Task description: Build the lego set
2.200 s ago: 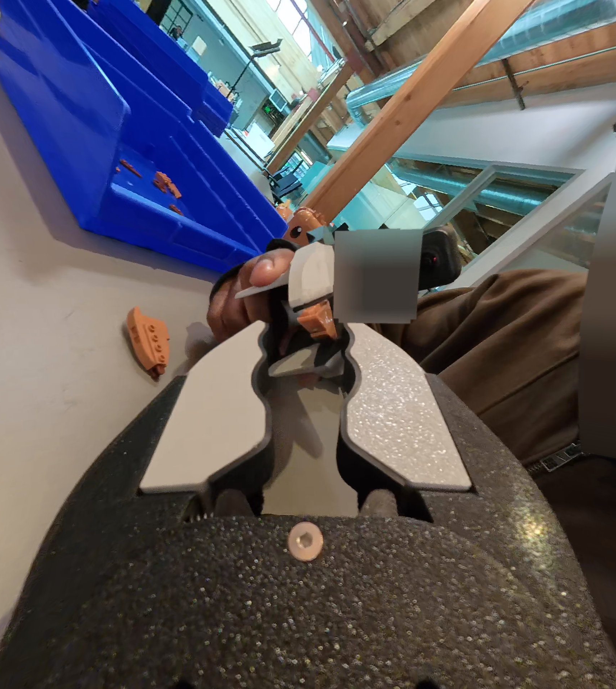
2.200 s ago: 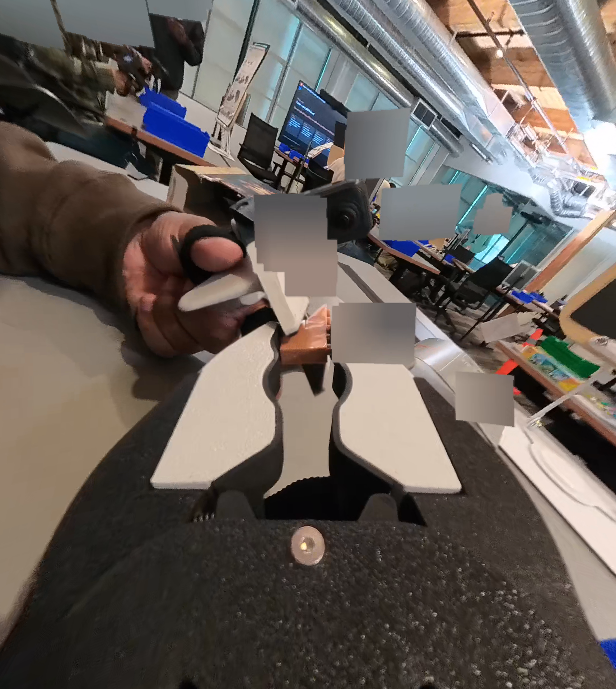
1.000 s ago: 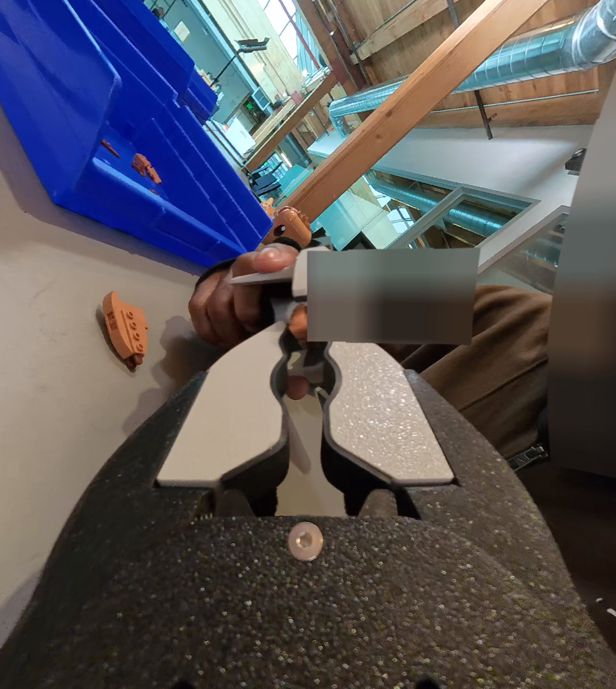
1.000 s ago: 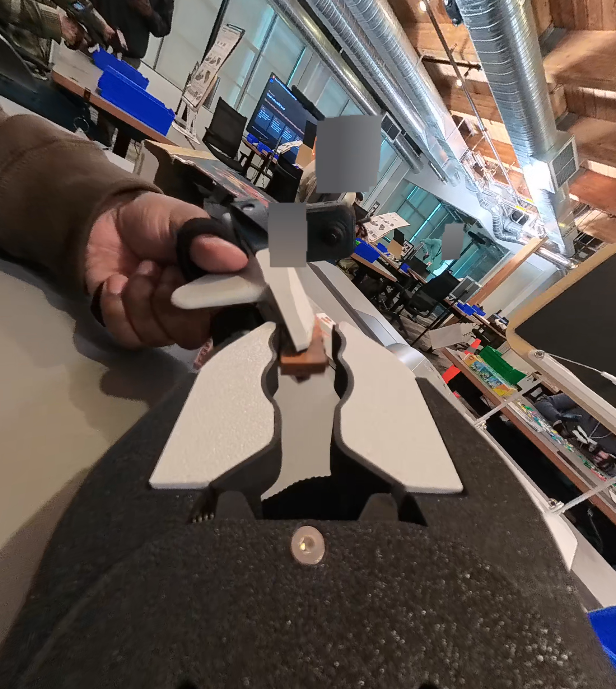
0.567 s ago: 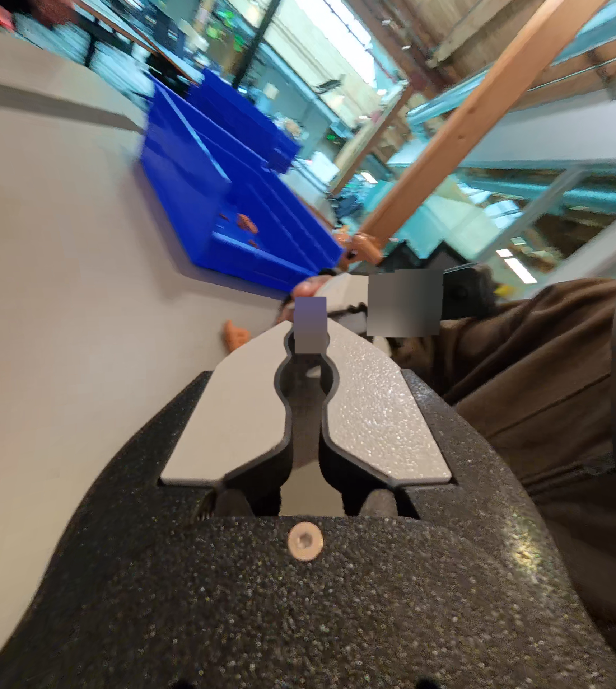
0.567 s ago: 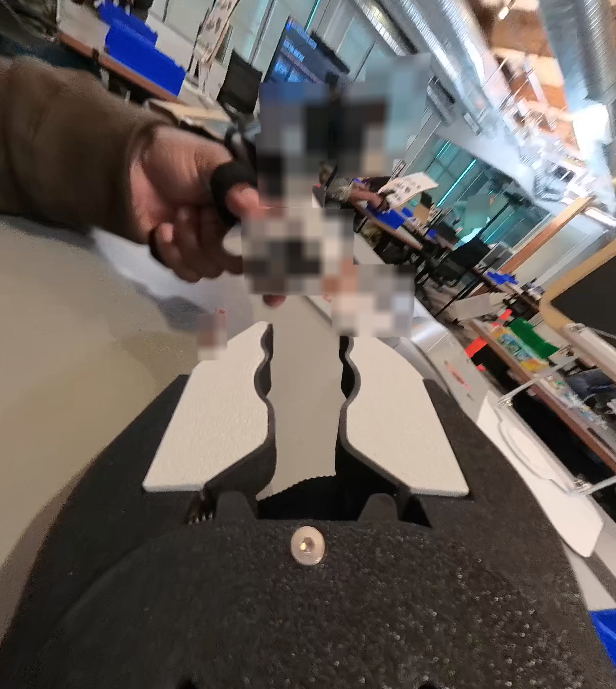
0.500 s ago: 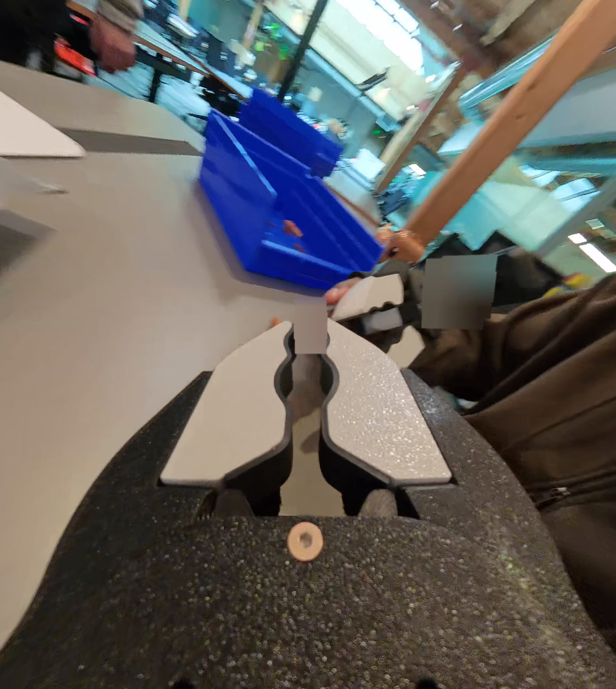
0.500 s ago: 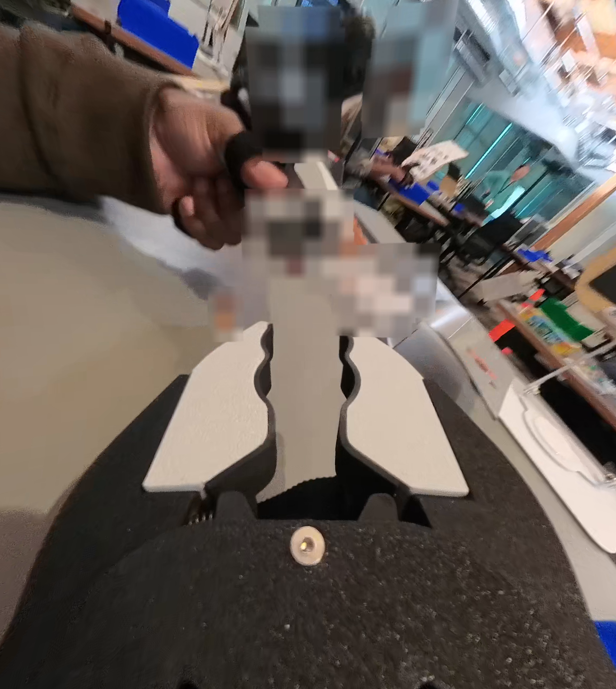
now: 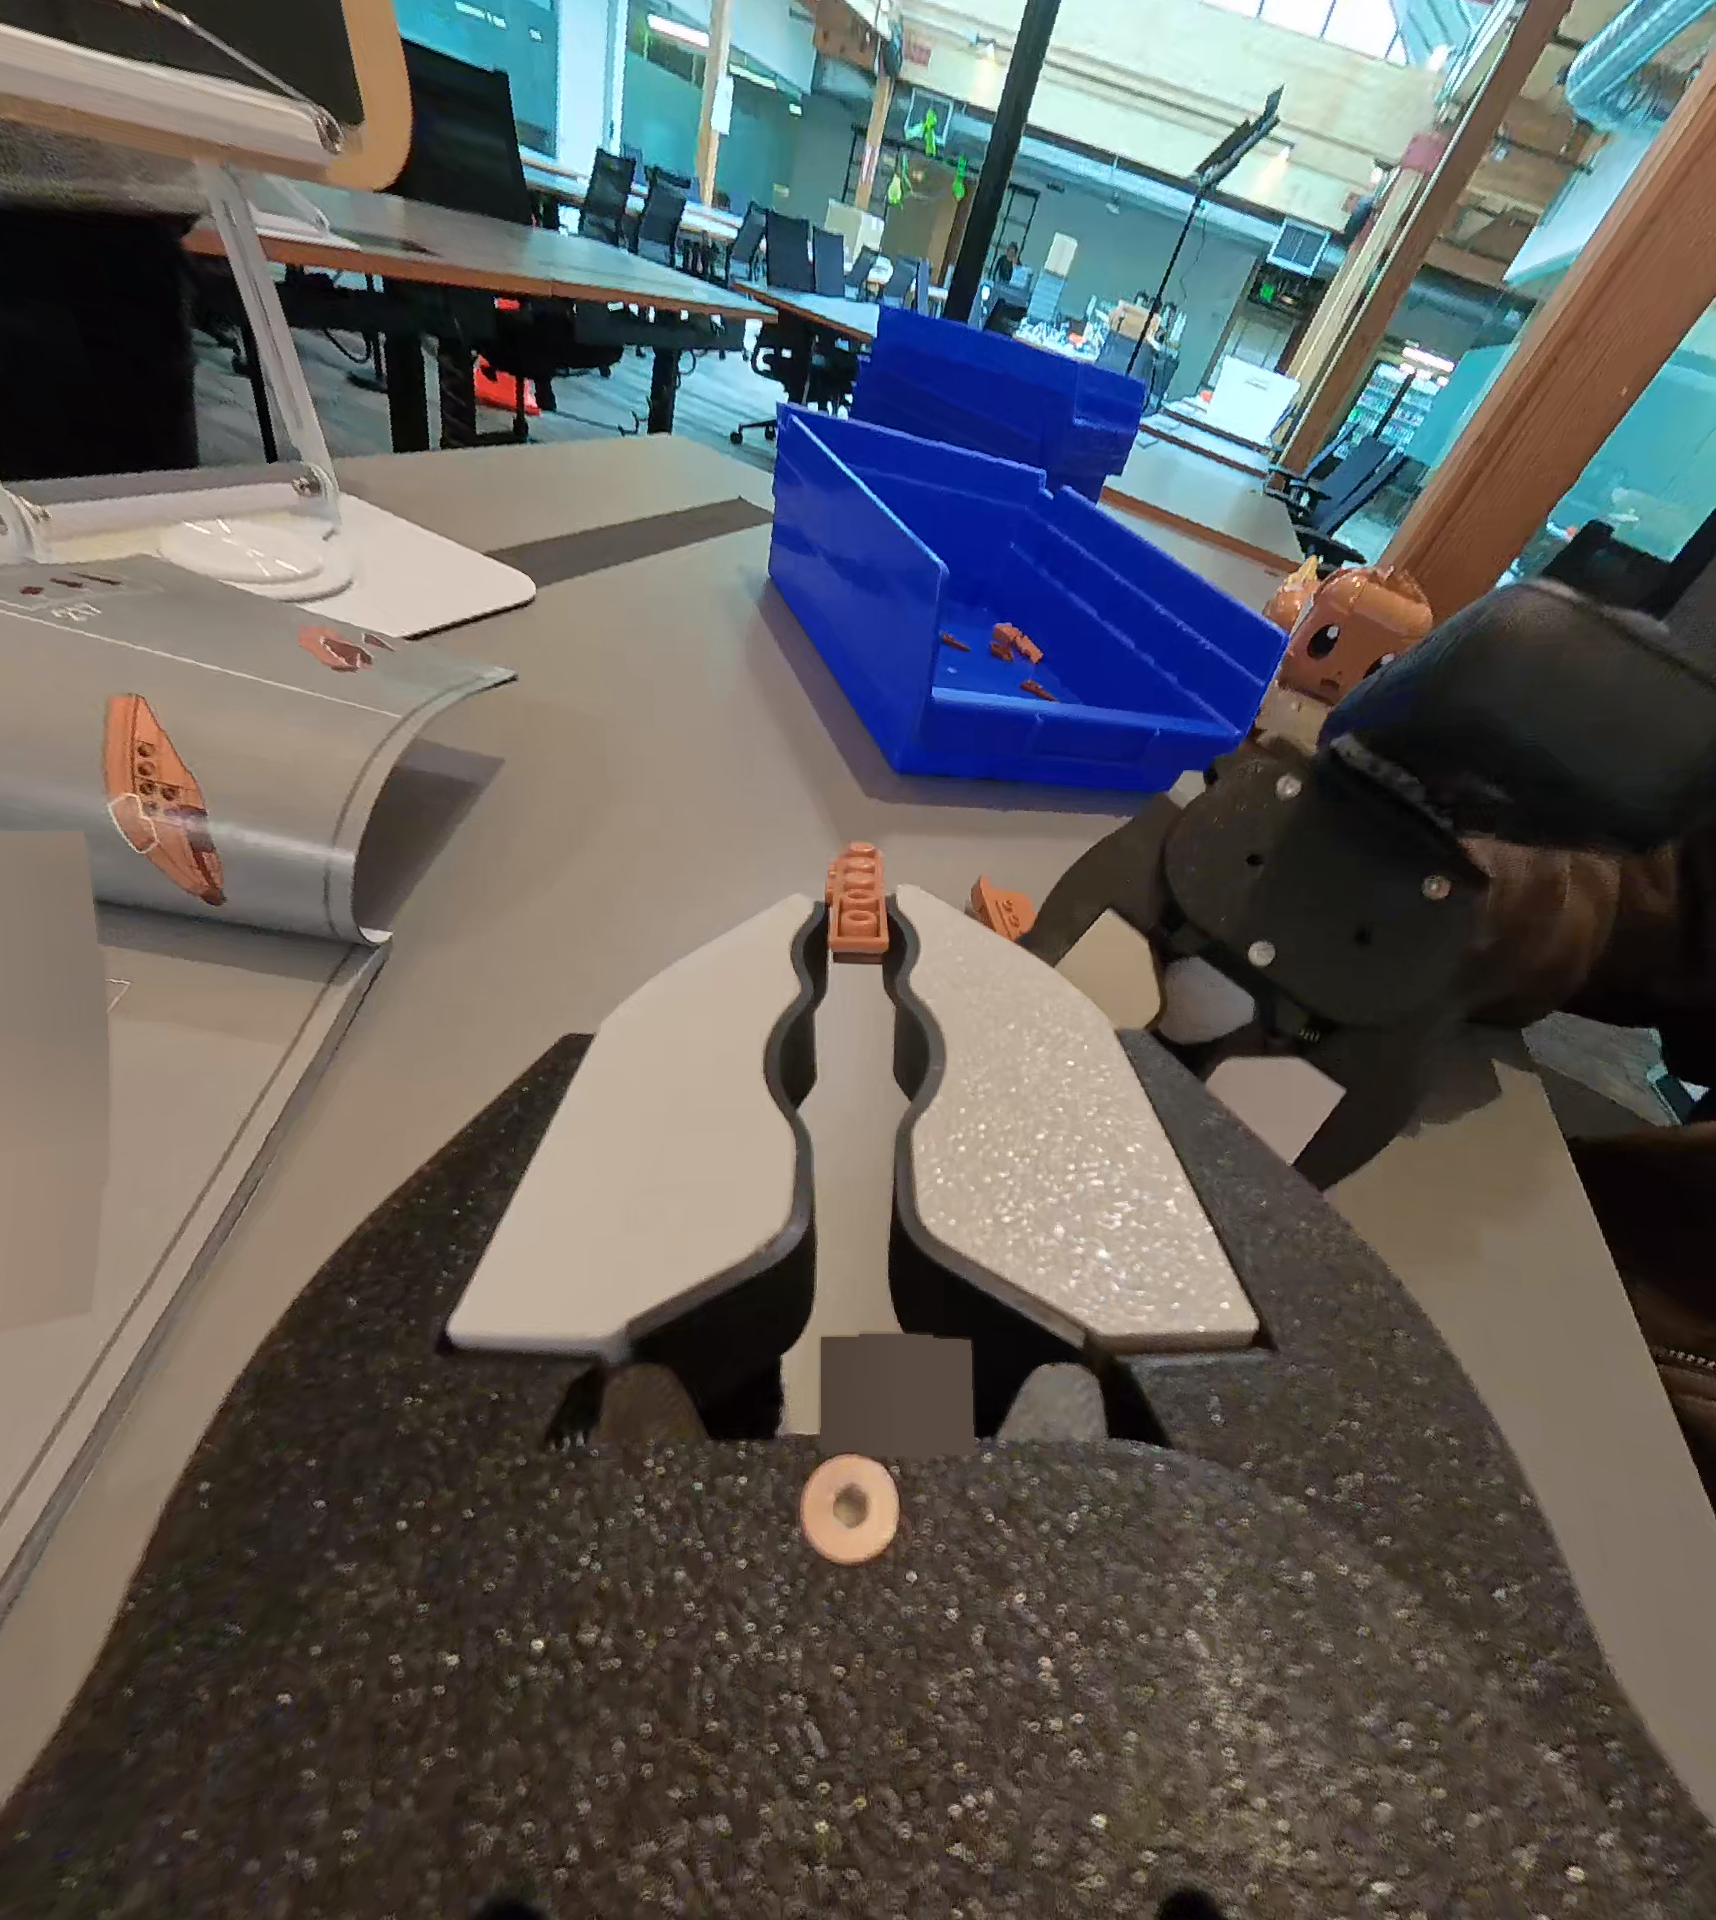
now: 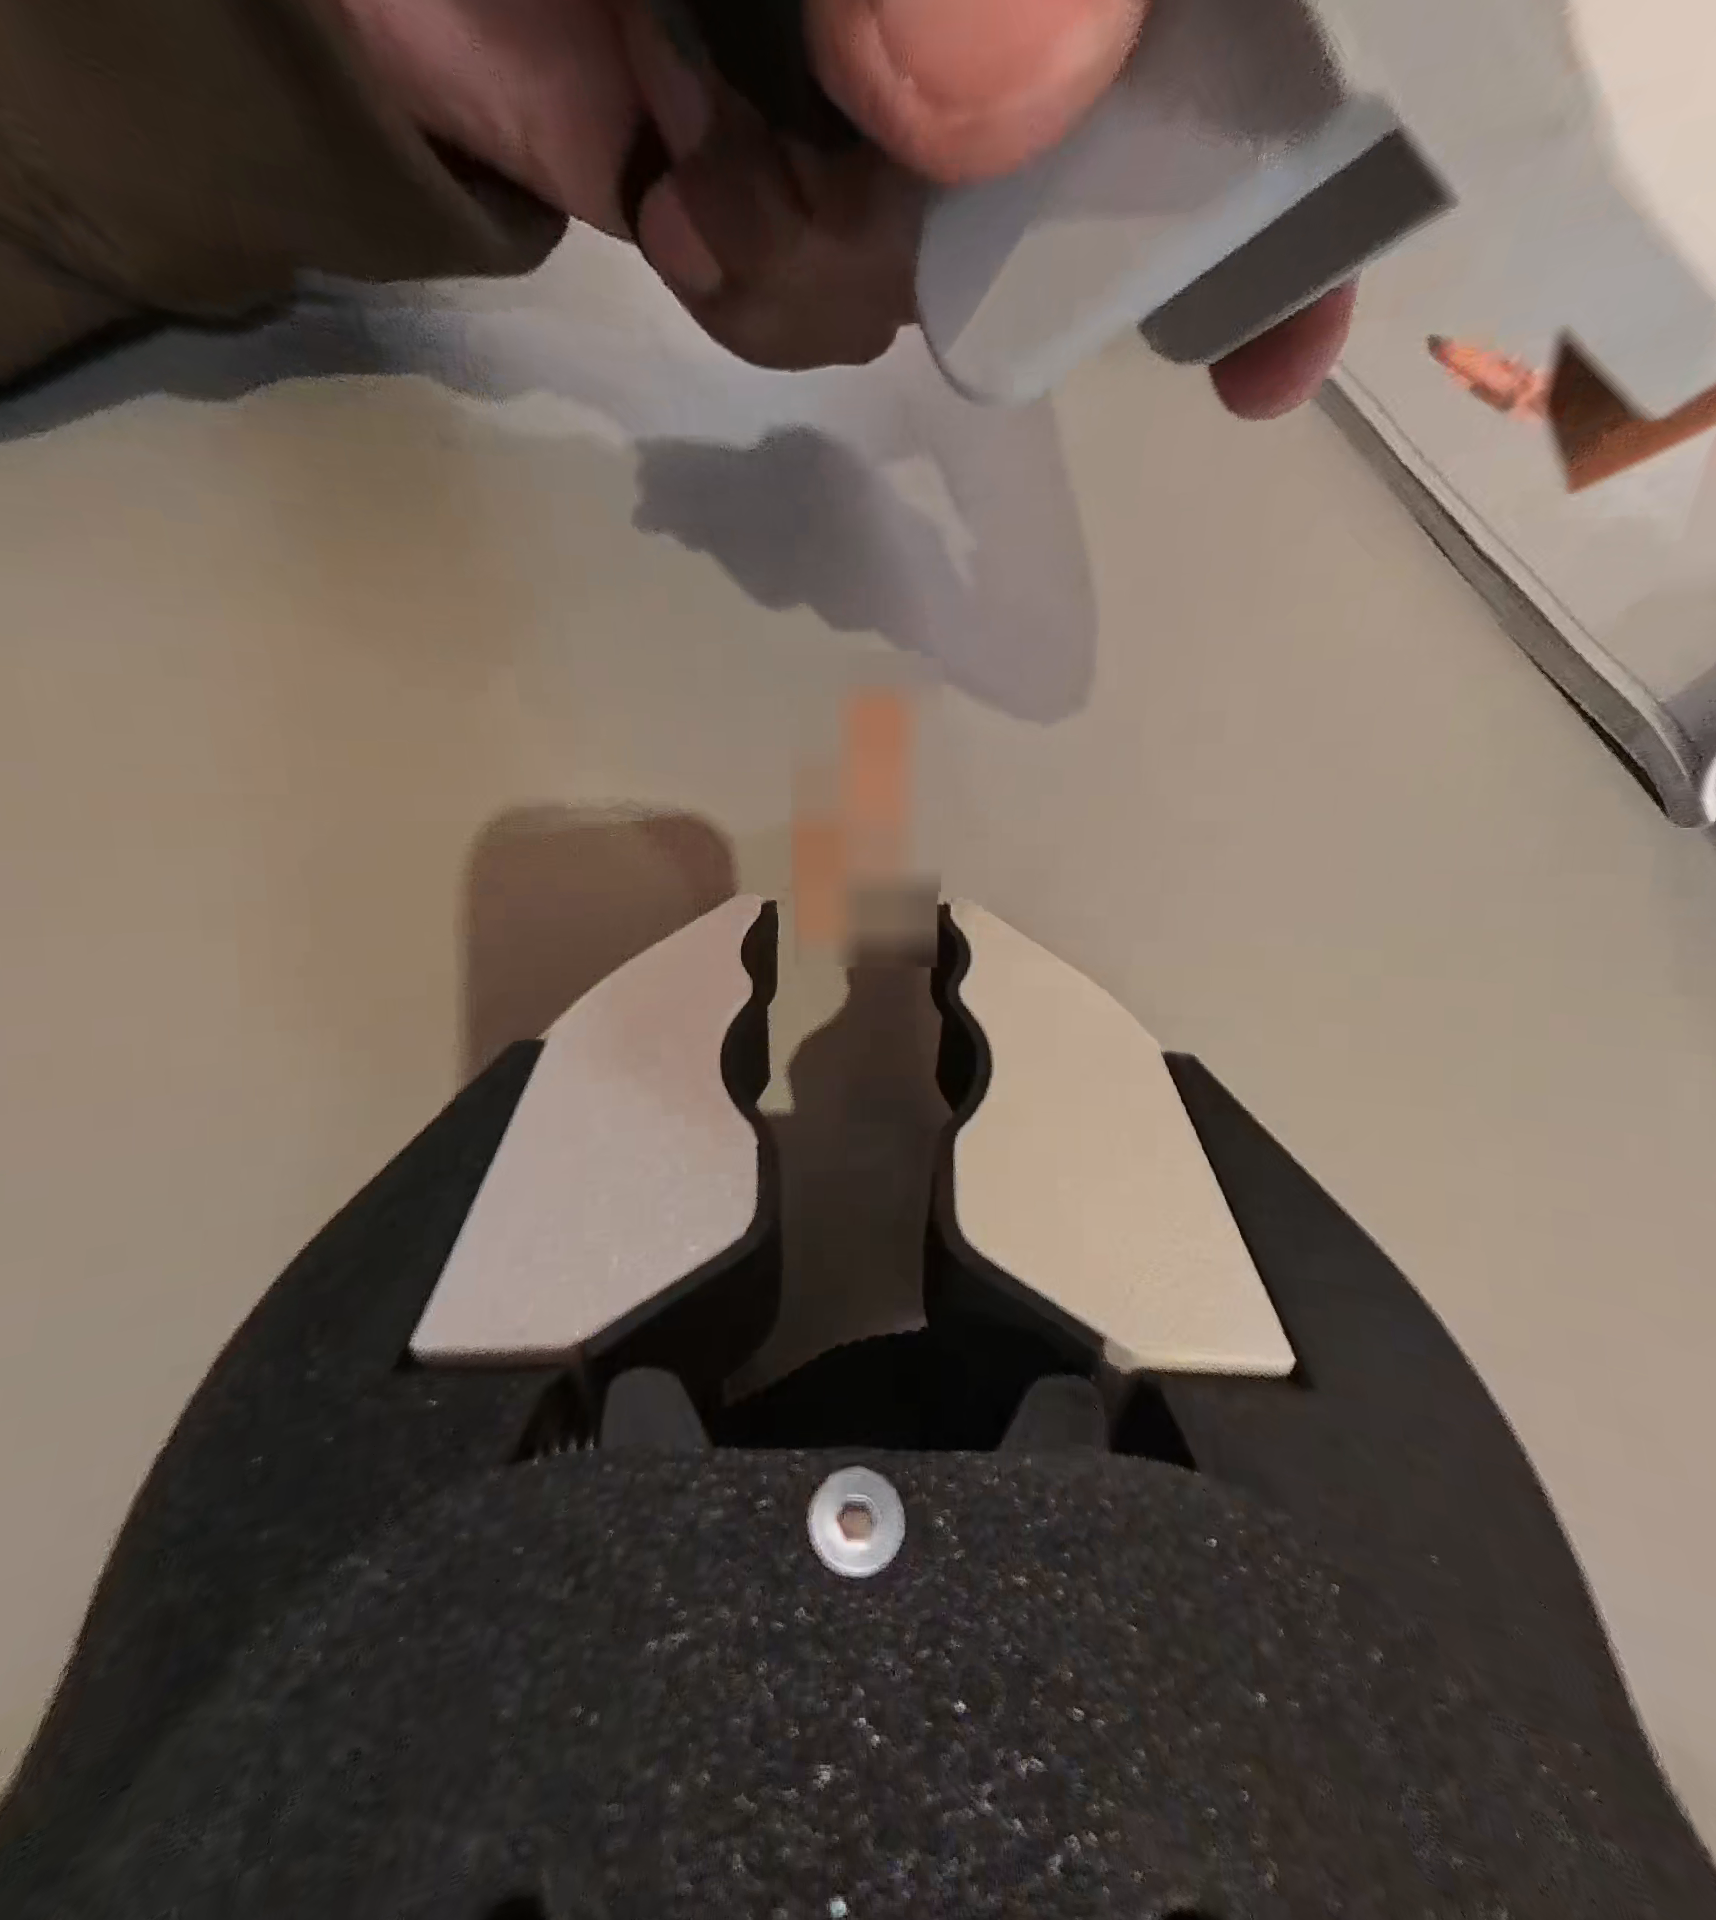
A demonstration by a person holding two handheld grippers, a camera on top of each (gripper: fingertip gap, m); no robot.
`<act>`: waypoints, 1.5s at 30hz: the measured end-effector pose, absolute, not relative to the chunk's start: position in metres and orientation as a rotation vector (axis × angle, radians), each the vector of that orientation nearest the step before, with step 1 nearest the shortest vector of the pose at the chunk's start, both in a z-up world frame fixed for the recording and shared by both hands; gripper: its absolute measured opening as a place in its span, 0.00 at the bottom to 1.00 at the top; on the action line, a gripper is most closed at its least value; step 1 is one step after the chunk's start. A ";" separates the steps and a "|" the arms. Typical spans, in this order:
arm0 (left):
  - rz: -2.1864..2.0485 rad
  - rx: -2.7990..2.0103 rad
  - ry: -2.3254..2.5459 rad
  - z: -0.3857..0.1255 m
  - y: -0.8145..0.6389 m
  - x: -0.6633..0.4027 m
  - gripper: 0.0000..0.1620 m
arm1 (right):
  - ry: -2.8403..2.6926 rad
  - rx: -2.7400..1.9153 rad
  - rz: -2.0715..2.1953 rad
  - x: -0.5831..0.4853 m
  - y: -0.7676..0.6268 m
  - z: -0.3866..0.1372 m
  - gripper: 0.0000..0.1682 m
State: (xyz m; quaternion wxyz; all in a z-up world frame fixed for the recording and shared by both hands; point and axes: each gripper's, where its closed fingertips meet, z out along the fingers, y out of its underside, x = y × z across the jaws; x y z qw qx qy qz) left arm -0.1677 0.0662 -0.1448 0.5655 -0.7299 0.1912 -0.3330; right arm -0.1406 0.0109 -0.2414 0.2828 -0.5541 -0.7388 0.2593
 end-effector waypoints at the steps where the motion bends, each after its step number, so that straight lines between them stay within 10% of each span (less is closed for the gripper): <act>1: -0.782 -1.707 0.445 -0.144 0.066 -0.168 0.06 | -1.984 -1.495 0.695 -0.143 0.009 -0.243 0.17; 45: -0.863 -1.413 0.498 -0.132 0.107 -0.114 0.06 | -1.270 -1.094 0.802 -0.077 0.110 -0.129 0.04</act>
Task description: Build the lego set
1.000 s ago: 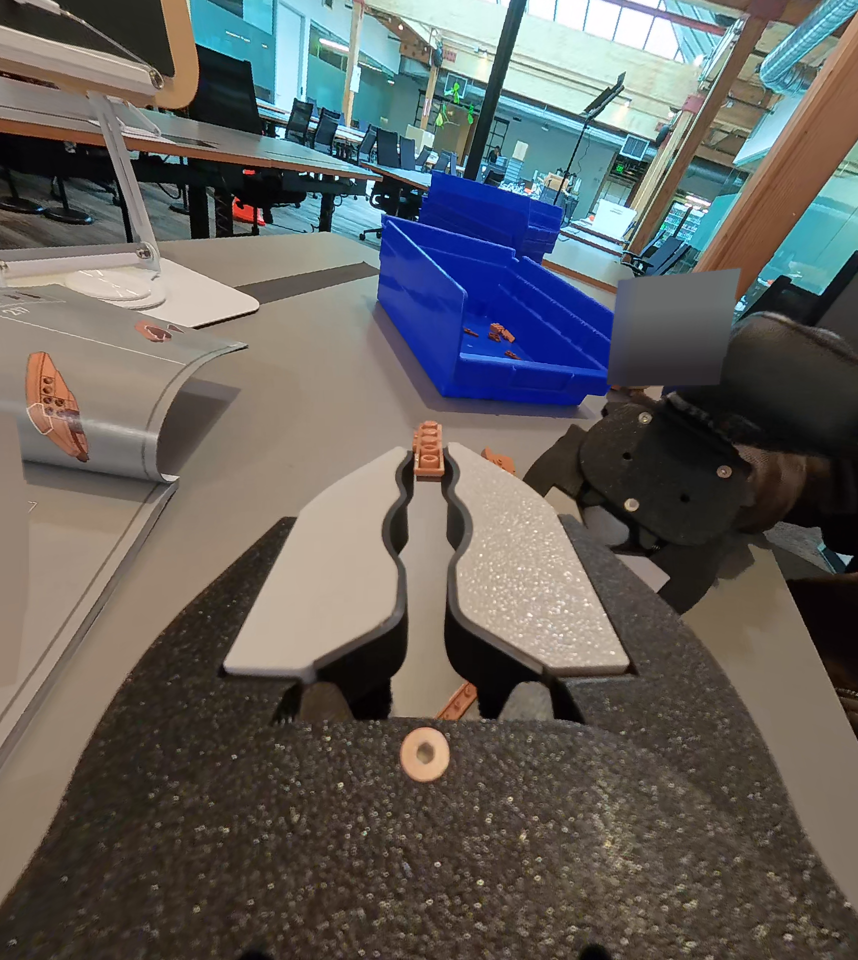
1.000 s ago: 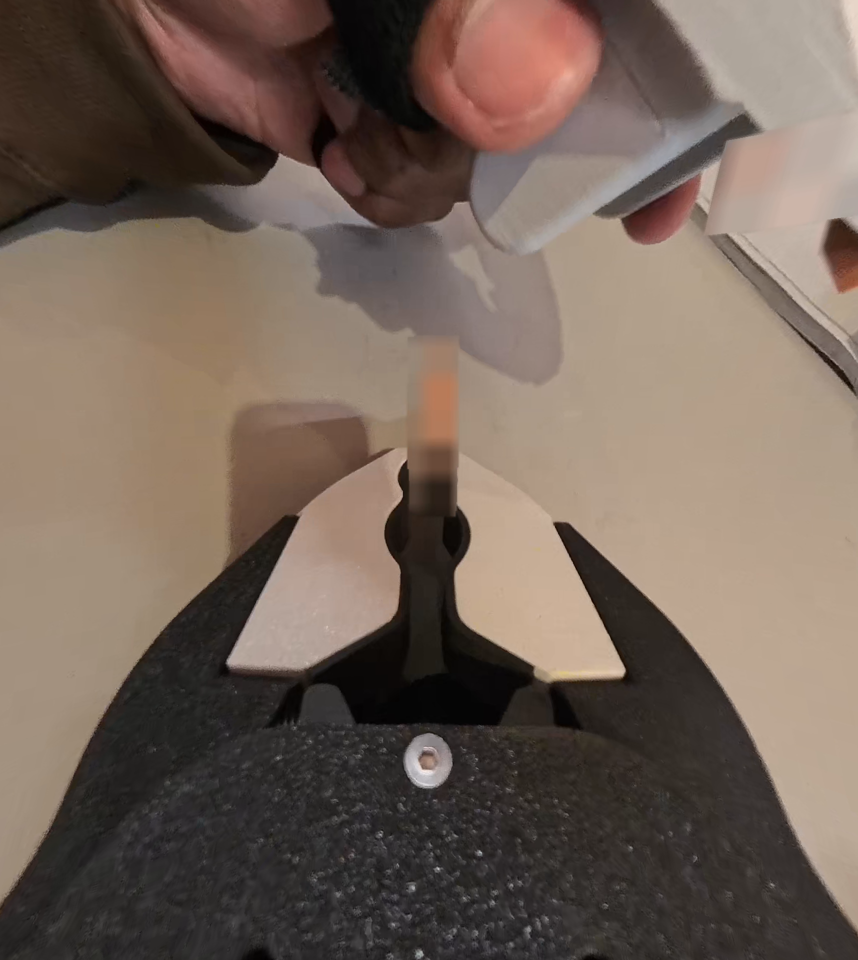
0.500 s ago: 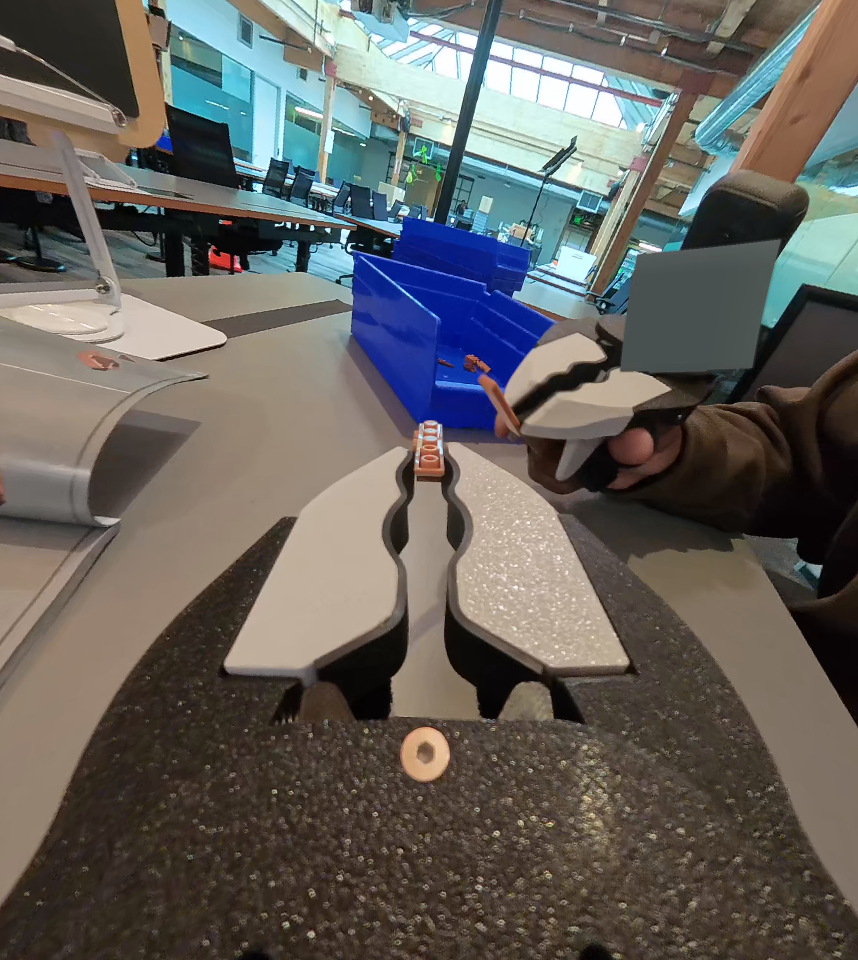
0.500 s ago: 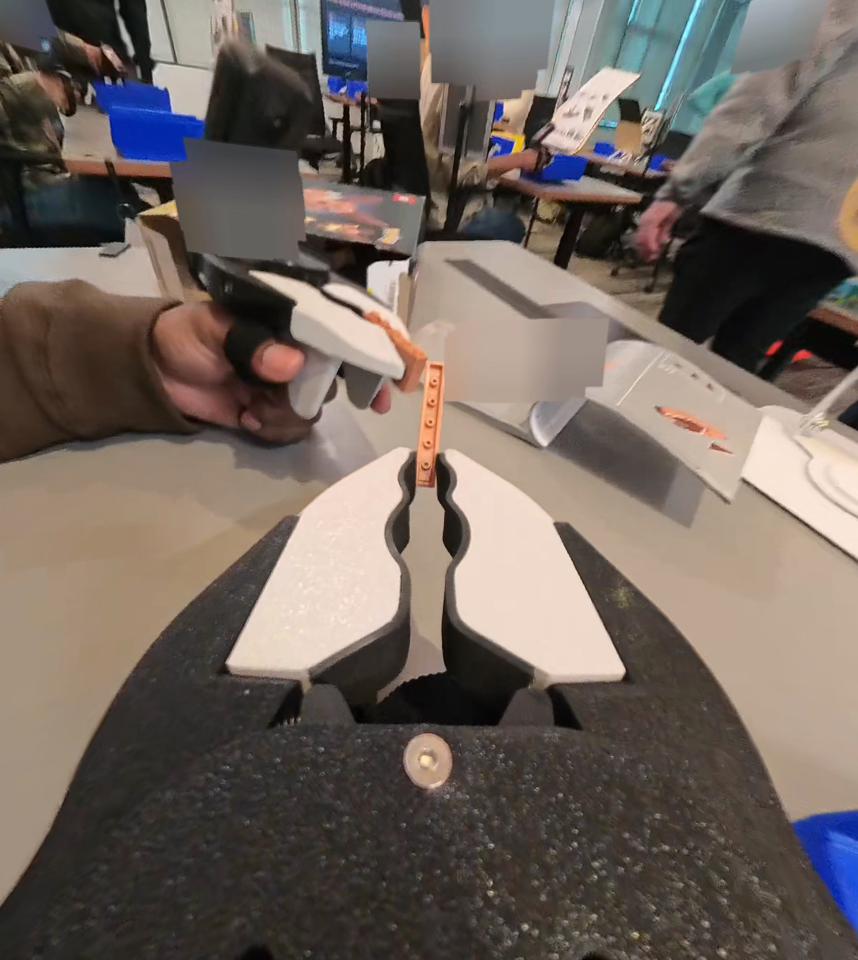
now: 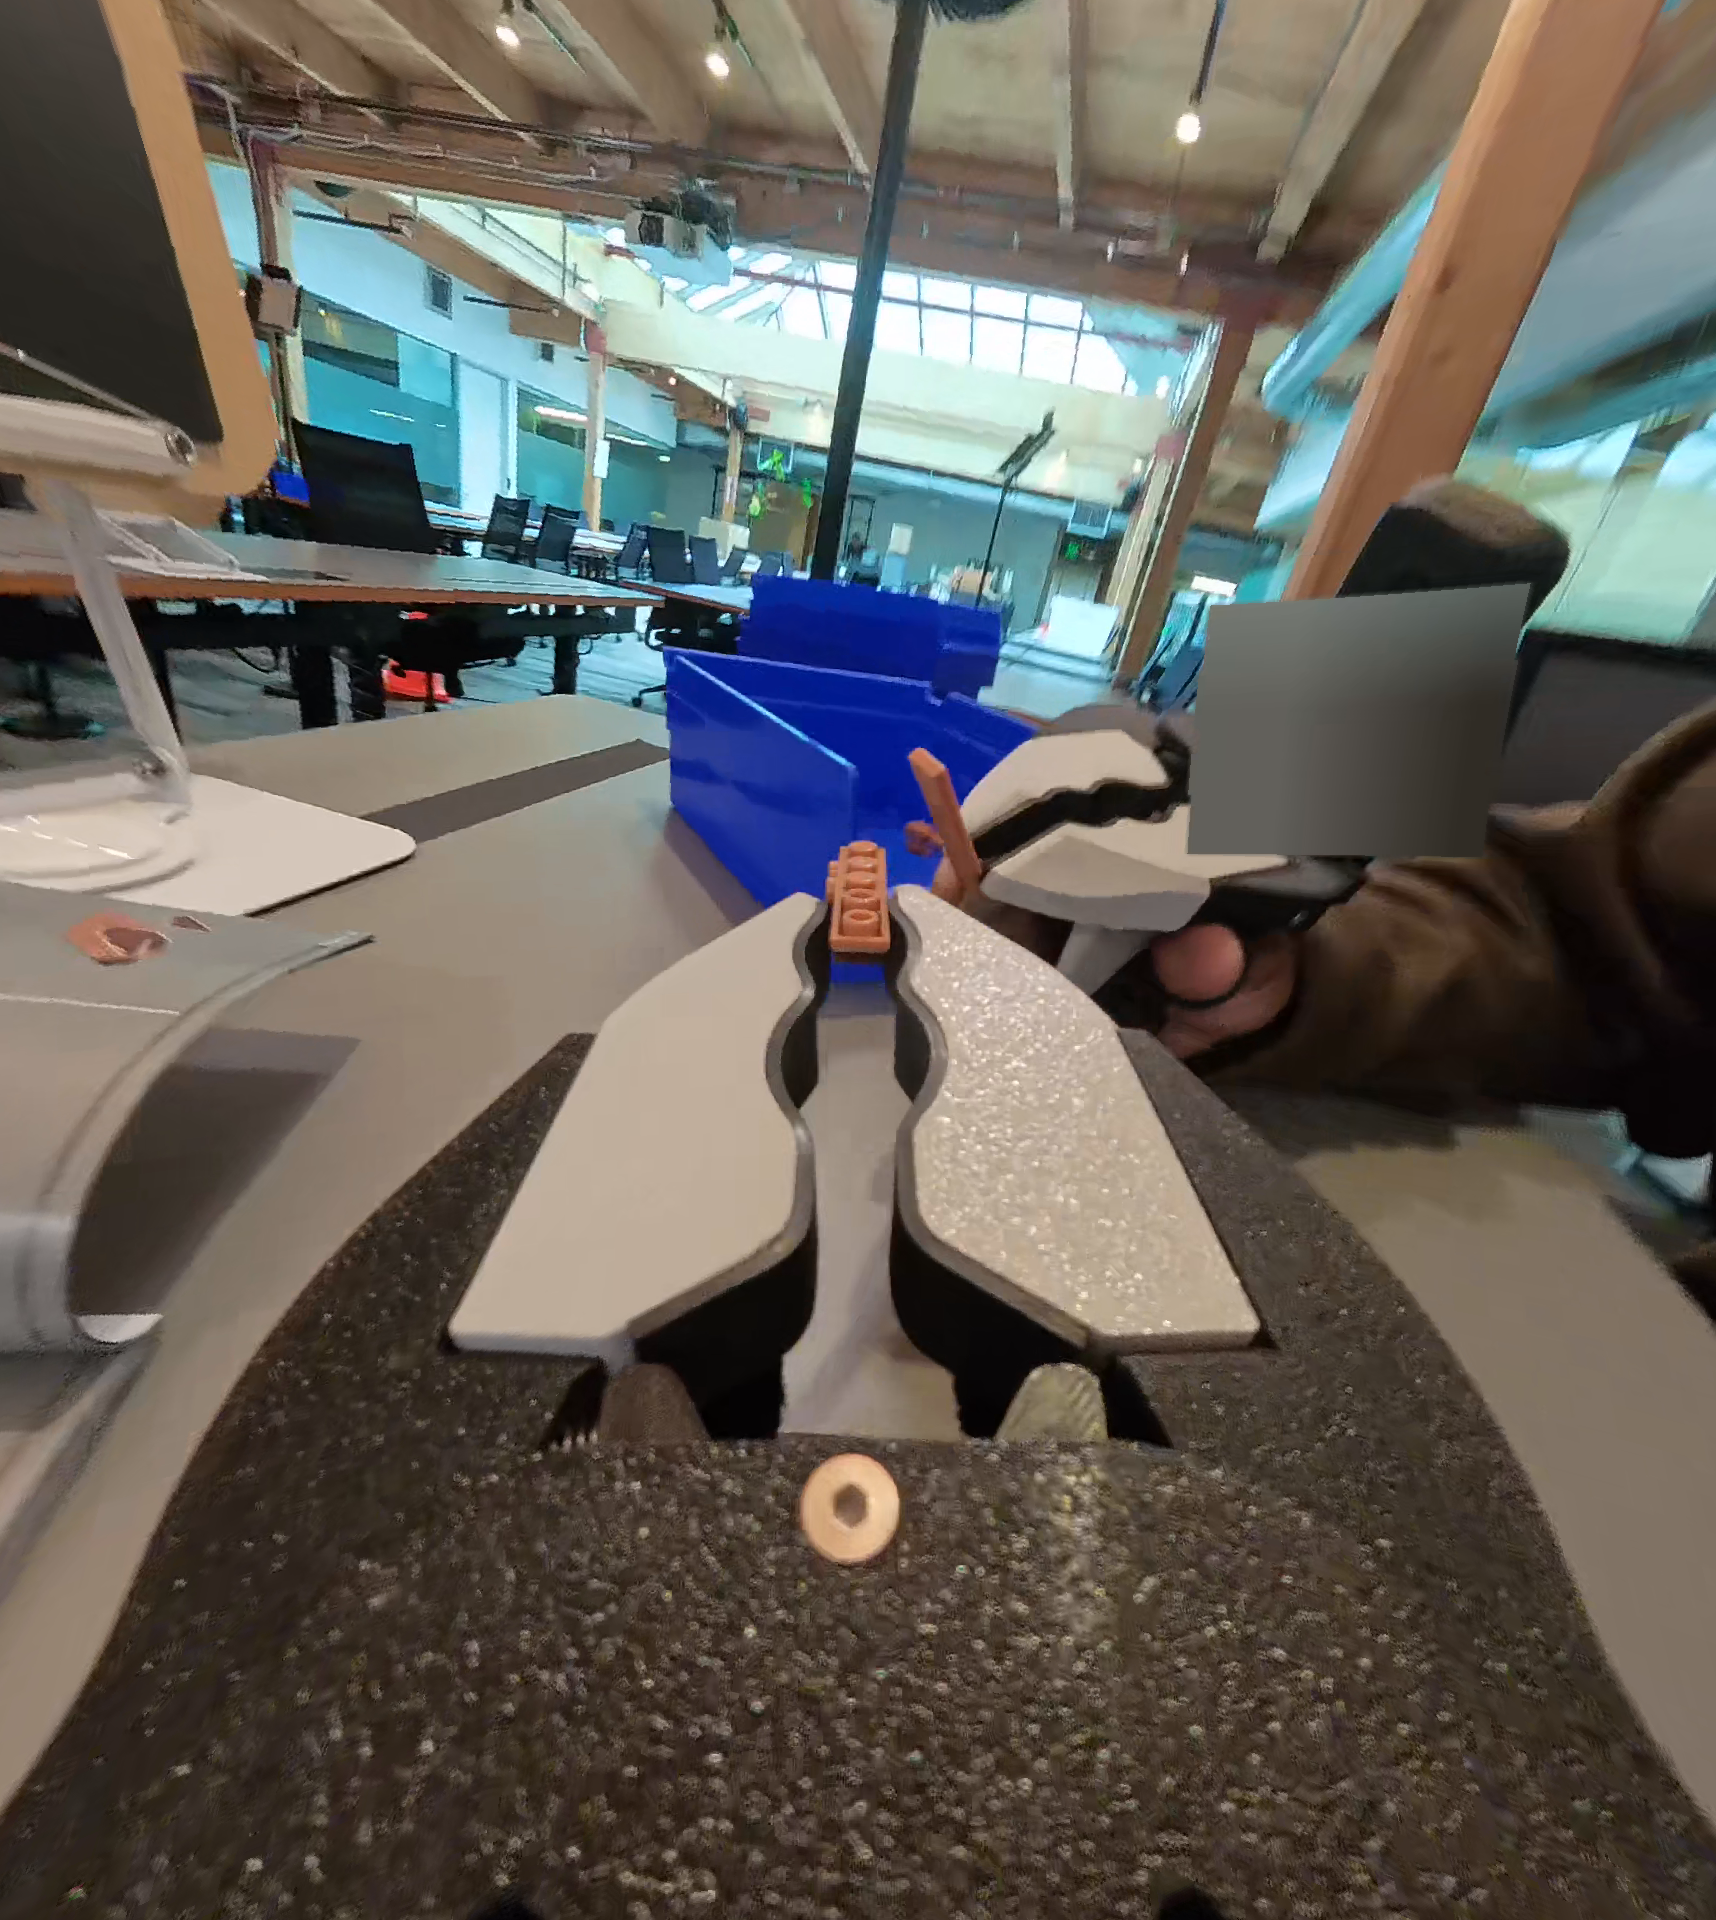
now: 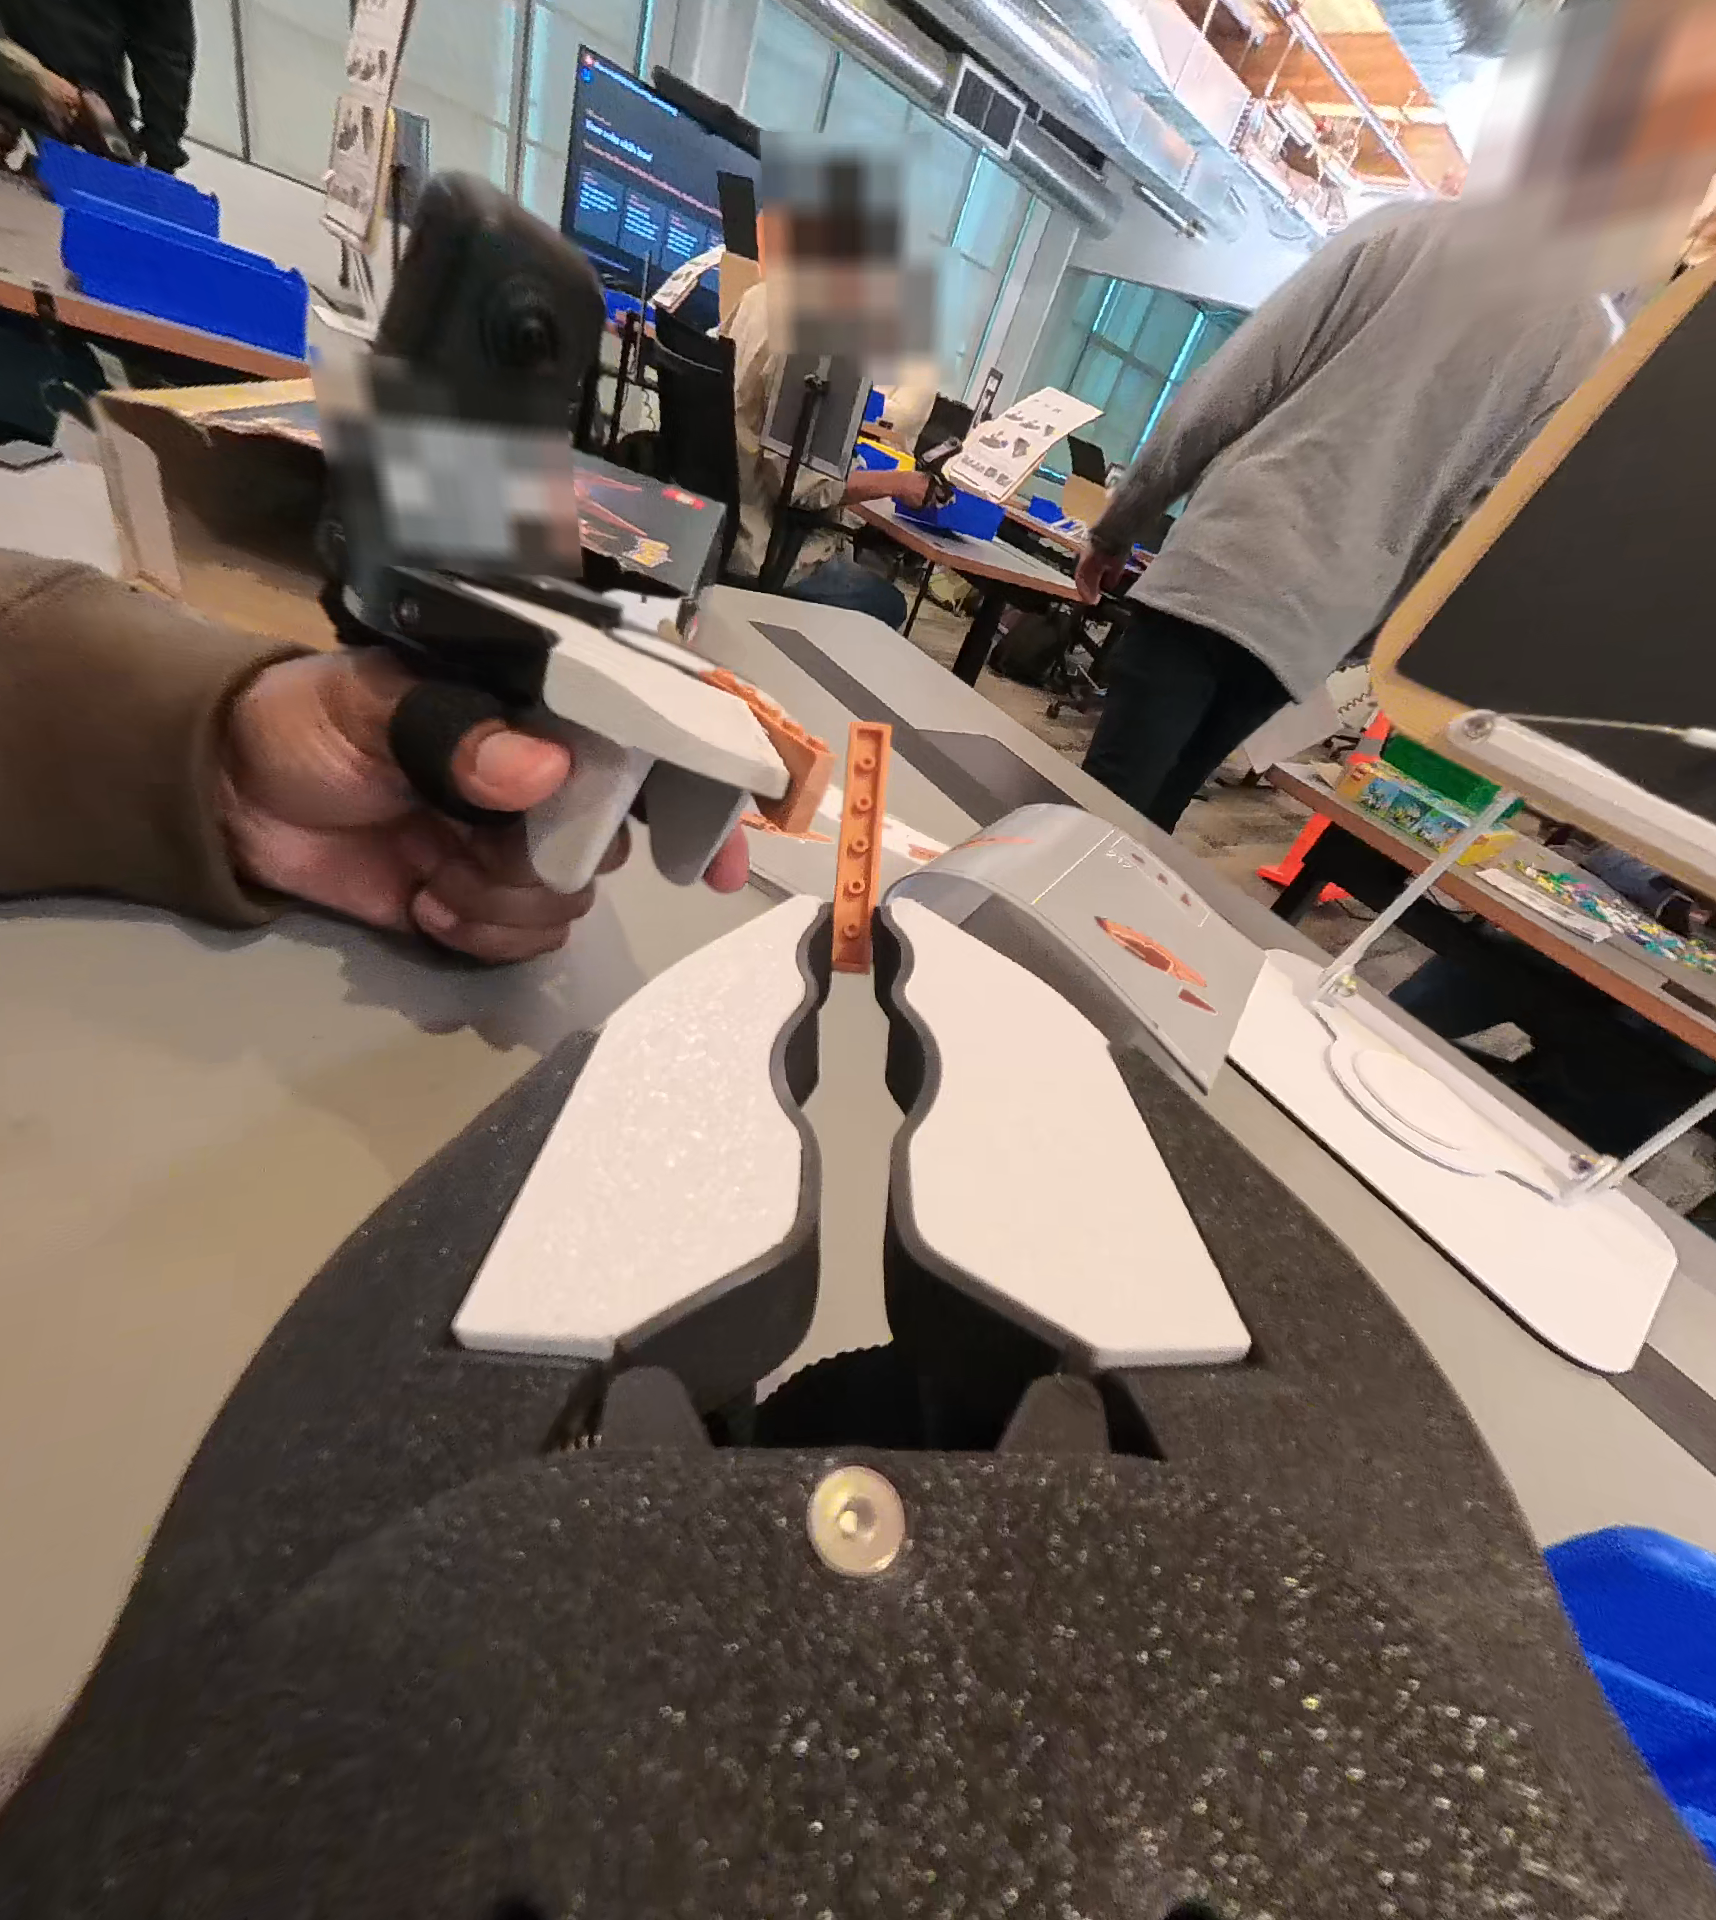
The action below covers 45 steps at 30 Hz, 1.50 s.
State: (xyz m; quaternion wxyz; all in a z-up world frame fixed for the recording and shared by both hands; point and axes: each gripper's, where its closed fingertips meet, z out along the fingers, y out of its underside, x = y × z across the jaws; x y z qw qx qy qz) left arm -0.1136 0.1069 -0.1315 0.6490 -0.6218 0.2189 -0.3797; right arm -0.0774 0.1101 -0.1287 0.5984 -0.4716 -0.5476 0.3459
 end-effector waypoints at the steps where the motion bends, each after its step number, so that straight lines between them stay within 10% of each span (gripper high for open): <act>1: -0.837 -1.413 0.529 -0.132 0.106 -0.113 0.06 | -1.277 -1.092 0.795 -0.078 0.109 -0.130 0.04; 45: -1.228 -1.559 0.545 -0.144 0.085 -0.070 0.06 | -1.271 0.011 -0.531 -0.077 0.092 -0.123 0.04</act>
